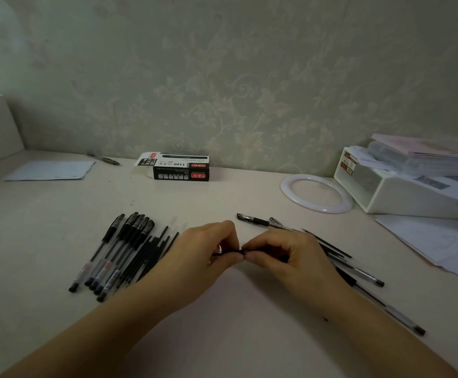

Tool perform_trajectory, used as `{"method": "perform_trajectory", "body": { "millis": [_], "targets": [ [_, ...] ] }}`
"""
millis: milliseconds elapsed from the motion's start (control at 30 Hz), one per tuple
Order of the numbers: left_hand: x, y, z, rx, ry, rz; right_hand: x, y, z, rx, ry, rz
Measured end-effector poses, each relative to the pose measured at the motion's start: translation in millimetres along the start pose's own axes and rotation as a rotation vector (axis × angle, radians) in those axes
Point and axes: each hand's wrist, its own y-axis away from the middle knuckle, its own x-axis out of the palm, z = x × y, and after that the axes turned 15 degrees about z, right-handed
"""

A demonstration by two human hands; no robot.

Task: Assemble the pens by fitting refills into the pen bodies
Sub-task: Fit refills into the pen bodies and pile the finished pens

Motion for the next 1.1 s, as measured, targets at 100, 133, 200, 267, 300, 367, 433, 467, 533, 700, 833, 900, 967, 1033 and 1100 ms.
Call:
{"method": "perform_trajectory", "body": {
  "millis": [100,133,200,267,300,367,433,467,533,700,833,900,967,1033,1100],
  "targets": [
    [-3.3,-0.9,-1.8,0.031,-0.002,-0.025,-1.4,-0.1,0.4,-0.025,-0.024,-0.017],
    [-4.2,-1.2,-2.4,0.040,-0.010,-0.029,-2.2,-0.1,0.4,-0.025,-0.037,-0.014],
    [-3.9,-2.0,-4.1,0.052,-0.026,-0.040,-3.1,0.4,0.3,-0.013,-0.070,-0.005],
    [-2.8,-2.8,-6.0,0.053,-0.031,-0.059,-3.6,0.3,-0.2,0.001,-0.092,0.003],
    [-2.4,-3.3,-6.7,0.052,-0.027,-0.067,-4.1,0.1,-0.5,0.007,-0.104,0.003],
    [-2.4,-3.6,-7.8,0.053,-0.012,-0.077,-5.8,-0.7,0.1,0.018,-0.127,-0.003],
    [-3.1,-3.0,-8.7,0.053,0.001,-0.079,-6.3,-1.5,1.3,0.016,-0.121,-0.012],
    [-3.2,-2.4,-9.4,0.050,0.004,-0.082,-5.3,-2.0,2.3,0.011,-0.103,-0.021],
    [-4.1,-1.4,-11.1,0.032,-0.022,-0.102,-1.3,-3.4,4.6,-0.002,-0.038,-0.066],
    [-23.7,0.7,-4.1,-0.125,-0.154,-0.394,-1.8,-5.4,1.3,-0.001,0.206,-0.259],
    [-43.7,7.4,20.0,-0.532,-0.264,-0.379,-10.6,-1.9,-9.4,0.119,0.327,-0.360],
    [-45.6,10.4,27.6,-0.681,-0.322,-0.289,-14.3,0.0,-13.3,0.213,0.324,-0.381],
    [-46.7,12.5,31.2,-0.753,-0.339,-0.230,-18.9,1.5,-15.3,0.299,0.330,-0.388],
    [-48.0,13.7,33.6,-0.785,-0.351,-0.200,-23.0,3.2,-13.9,0.360,0.358,-0.377],
    [-47.4,14.6,35.2,-0.806,-0.372,-0.164,-23.4,4.7,-9.3,0.382,0.401,-0.324]
  ]
}}
